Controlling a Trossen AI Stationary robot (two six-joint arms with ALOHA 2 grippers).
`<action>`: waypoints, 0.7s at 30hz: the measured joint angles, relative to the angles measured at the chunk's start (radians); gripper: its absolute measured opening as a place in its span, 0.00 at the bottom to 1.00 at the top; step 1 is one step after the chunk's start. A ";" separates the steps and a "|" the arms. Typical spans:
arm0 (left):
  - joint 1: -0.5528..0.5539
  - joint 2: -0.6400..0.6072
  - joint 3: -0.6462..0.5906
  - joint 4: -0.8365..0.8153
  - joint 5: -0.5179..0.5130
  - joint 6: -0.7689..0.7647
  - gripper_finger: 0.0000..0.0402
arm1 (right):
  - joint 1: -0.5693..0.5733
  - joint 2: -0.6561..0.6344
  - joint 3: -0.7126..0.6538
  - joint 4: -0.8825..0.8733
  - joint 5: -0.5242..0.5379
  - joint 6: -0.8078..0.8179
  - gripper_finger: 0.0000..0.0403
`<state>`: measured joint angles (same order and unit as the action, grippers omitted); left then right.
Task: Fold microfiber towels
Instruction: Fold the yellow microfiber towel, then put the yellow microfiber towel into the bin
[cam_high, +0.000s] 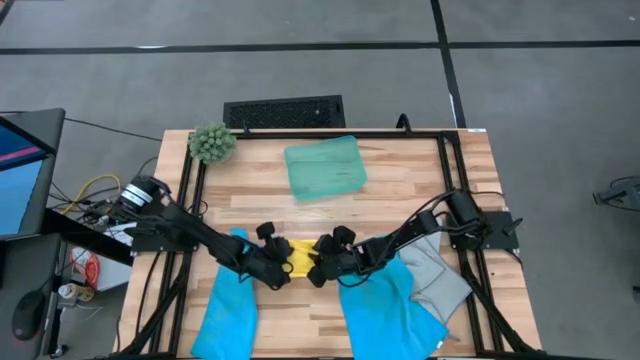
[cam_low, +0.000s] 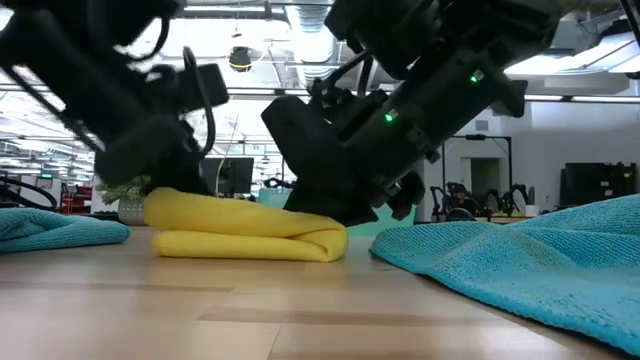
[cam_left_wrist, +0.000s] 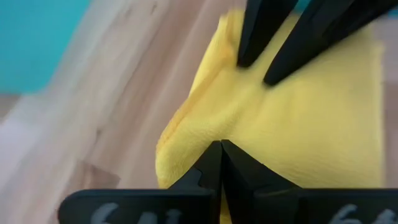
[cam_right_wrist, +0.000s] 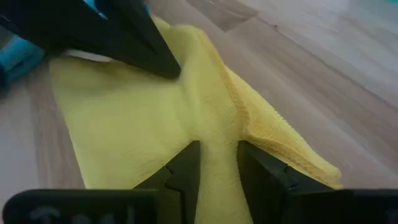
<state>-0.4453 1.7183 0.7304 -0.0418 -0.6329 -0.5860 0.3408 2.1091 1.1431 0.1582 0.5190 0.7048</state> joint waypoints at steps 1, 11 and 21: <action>0.000 0.016 0.001 -0.002 -0.003 -0.019 0.00 | 0.000 -0.002 0.000 0.000 -0.001 -0.003 0.33; -0.018 -0.025 -0.001 -0.030 0.019 -0.051 0.00 | 0.003 -0.107 -0.002 -0.010 -0.005 -0.144 0.34; -0.088 -0.223 0.000 -0.042 -0.007 0.006 0.00 | -0.121 -0.239 0.000 -0.075 -0.164 -0.343 0.58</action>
<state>-0.5331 1.4953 0.7305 -0.0834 -0.6399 -0.5797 0.2195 1.8705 1.1435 0.0829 0.3546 0.3614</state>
